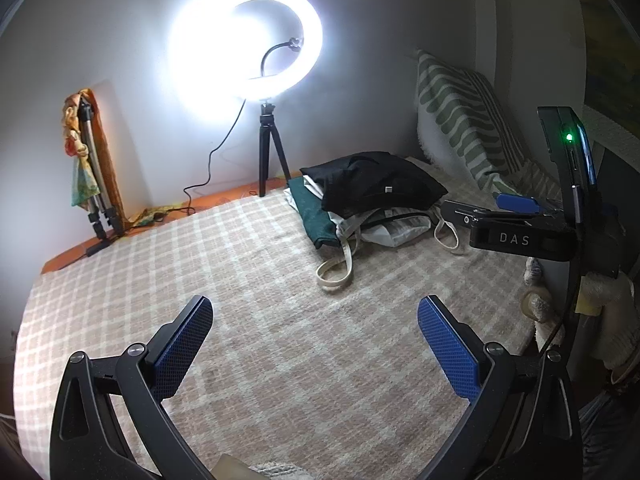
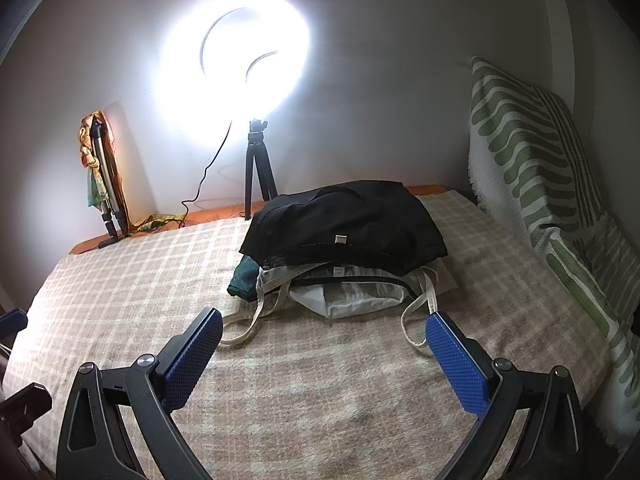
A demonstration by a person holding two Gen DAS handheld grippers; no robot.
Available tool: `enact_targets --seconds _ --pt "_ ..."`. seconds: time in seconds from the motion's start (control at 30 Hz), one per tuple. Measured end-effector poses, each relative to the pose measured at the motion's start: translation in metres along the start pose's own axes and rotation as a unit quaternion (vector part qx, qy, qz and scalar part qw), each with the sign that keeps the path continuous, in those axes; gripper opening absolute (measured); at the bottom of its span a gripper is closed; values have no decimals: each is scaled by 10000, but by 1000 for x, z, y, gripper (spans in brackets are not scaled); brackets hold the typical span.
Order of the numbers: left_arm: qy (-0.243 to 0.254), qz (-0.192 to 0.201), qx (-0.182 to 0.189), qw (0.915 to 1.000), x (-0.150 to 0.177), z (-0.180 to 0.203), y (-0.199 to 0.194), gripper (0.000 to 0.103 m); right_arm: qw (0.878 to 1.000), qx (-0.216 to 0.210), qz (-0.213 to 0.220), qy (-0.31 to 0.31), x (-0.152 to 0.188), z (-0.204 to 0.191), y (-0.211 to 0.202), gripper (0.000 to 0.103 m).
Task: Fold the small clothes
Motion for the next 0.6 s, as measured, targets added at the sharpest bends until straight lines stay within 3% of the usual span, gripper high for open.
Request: enact_targets --seconds 0.6 --pt "-82 67 -142 9998 0 -10 -6 102 9999 -113 -62 -97 2 -14 5 103"
Point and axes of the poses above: each gripper's, at about its wrist camera, not at the fingertips, and y roughly the way its jaws point, z to its right, x to its underside, the point moved 4 cm from there along y, roughly the way its jaws point, and after that the axes turned 9 degrees about -x, right-handed, at the moved point
